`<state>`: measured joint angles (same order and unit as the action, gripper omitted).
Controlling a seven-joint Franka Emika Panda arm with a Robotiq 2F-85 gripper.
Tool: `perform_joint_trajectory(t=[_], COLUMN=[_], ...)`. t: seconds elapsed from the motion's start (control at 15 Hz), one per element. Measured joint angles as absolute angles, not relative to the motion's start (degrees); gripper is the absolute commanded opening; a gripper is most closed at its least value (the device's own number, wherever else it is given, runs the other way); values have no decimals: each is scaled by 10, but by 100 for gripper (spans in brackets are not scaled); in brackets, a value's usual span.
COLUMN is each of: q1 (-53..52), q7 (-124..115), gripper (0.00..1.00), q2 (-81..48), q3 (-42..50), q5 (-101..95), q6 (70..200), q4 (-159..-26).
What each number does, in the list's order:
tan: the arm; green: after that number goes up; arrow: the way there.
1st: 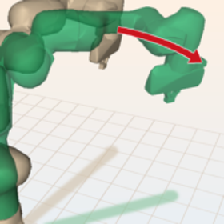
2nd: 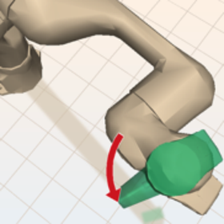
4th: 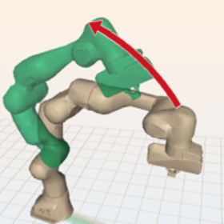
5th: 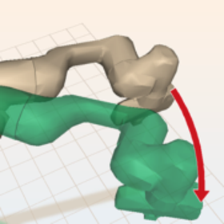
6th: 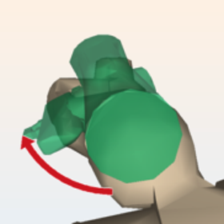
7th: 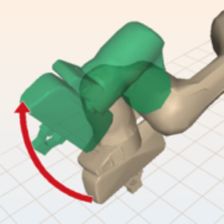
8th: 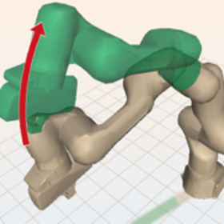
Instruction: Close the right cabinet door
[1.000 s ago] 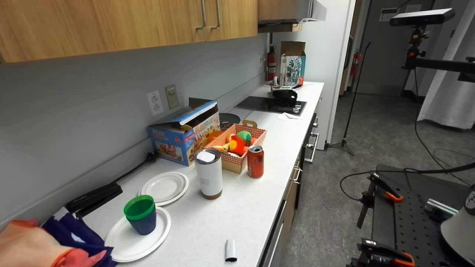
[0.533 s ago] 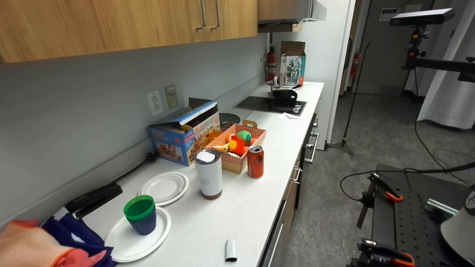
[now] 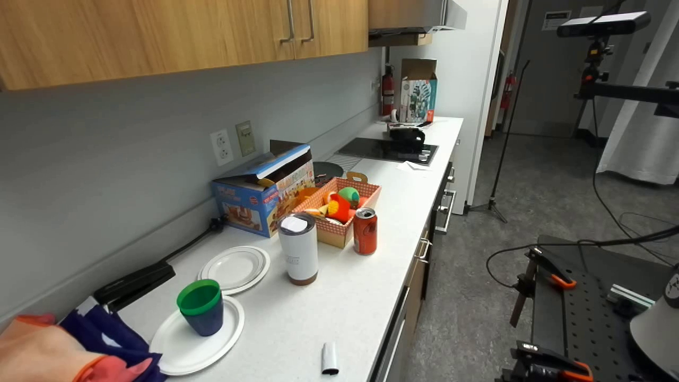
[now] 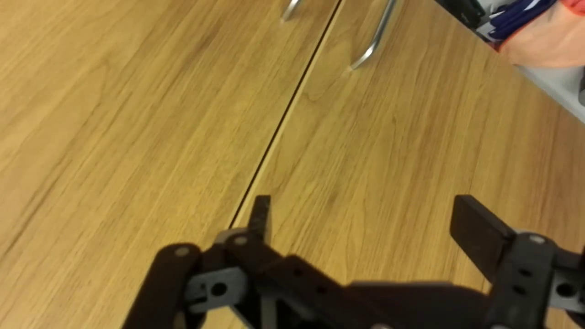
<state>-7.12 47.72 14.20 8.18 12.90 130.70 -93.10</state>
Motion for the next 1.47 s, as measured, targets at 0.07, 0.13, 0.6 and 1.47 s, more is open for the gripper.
perform_joint_trajectory(t=[0.07, 0.13, 0.6, 1.47], q1=[-70, -69, -69, -70], q7=[465, 453, 389, 345], gripper=[100, 100, 100, 100], q2=[151, 160, 224, 350], q3=[78, 75, 65, 67], q5=[129, 129, 129, 129], q6=[1307, 1307, 1308, 1330], q4=[-949, -967, -1082, -1225])
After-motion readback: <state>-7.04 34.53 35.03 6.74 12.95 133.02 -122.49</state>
